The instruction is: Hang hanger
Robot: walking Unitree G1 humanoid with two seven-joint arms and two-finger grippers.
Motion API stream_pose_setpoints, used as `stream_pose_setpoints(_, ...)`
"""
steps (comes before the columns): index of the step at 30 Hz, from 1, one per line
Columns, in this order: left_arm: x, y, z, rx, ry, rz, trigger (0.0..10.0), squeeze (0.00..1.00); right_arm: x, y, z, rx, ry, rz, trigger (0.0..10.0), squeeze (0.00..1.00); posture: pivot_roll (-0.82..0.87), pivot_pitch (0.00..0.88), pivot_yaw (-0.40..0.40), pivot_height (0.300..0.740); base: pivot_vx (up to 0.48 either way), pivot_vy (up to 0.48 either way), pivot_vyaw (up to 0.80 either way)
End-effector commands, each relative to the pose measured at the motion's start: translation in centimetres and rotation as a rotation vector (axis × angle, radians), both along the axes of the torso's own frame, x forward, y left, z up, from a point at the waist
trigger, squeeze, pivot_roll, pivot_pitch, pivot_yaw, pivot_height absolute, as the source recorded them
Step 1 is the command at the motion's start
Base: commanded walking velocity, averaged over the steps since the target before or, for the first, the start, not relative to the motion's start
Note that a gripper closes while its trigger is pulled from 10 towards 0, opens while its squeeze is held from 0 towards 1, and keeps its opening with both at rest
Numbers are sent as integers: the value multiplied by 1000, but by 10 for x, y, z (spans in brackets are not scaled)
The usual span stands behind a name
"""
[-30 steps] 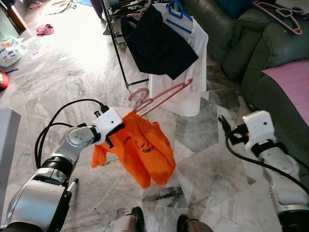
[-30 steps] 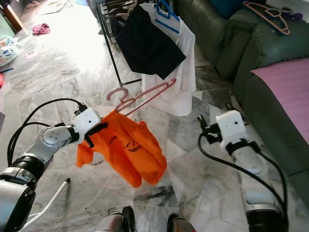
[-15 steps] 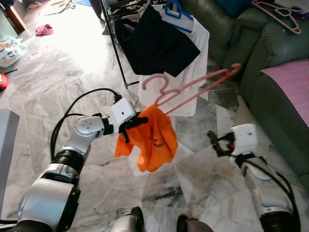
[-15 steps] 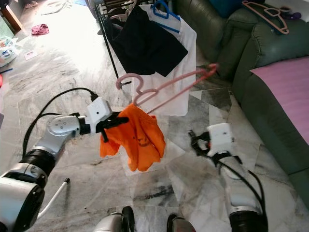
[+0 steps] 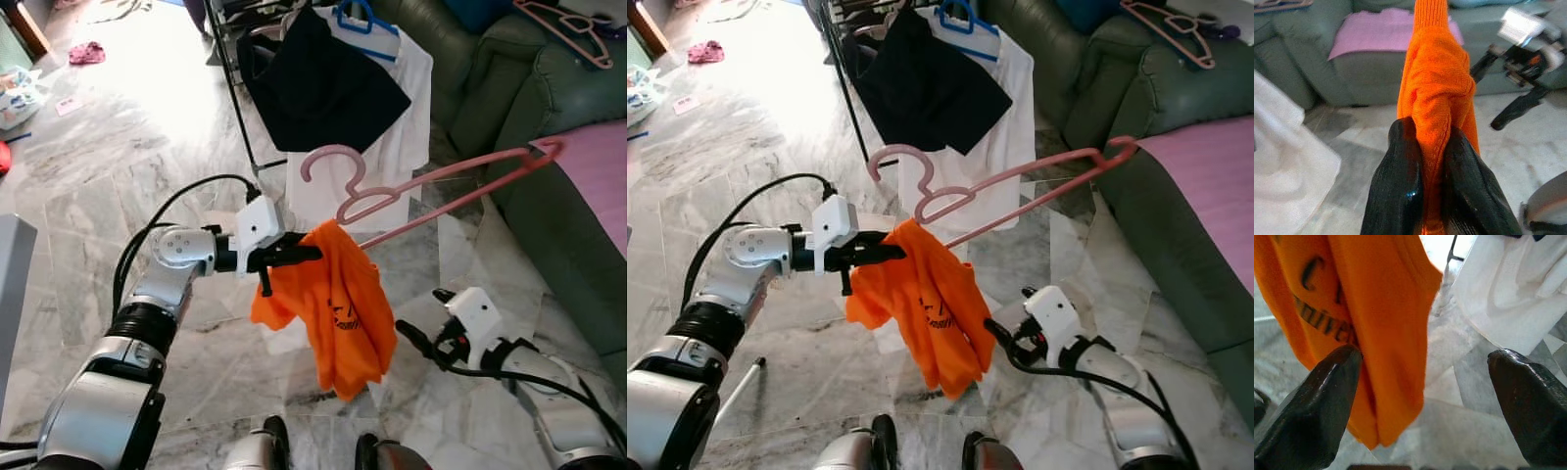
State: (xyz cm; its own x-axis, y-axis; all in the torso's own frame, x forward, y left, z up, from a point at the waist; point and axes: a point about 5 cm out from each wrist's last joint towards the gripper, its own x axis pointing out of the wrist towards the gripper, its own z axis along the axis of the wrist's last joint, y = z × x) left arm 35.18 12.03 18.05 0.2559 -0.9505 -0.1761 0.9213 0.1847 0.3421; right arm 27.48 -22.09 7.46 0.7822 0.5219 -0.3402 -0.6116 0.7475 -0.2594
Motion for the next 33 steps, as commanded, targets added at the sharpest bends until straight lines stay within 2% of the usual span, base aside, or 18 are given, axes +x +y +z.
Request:
stream_pose_setpoints(1, -3, 4, 4, -16, 2, -24, 0, 0, -3, -3, -4, 3, 25, 13, 10000, 0, -31, 244, 65, 740, 0, 0, 0)
stream_pose_setpoints(7, -11, 0, 11, -40, 31, -102, 0, 0, -3, -11, -2, 2, 55, 52, 10000, 0, -28, 245, 72, 740, 0, 0, 0)
stream_pose_setpoints(10, -14, -1, 13, -44, 60, -151, 0, 0, 0, -19, 9, 35, 55, 90, 10000, 0, -26, 246, 74, 740, 0, 0, 0)
stream_pose_setpoints(17, -23, -4, 17, -46, 118, -238, 0, 0, 9, -33, 23, 78, 55, 88, 10000, 0, -23, 250, 79, 740, 0, 0, 0)
stream_pose_setpoints(24, -34, -15, 24, -66, 133, -314, 0, 0, 17, -27, 29, 104, 79, 159, 10000, 0, -20, 250, 80, 740, 0, 0, 0)
stream_pose_setpoints(33, -51, -27, 45, -93, 136, -410, 0, 0, 18, -14, 19, 133, 173, 271, 10000, 0, 1, 252, 78, 740, 0, 0, 0)
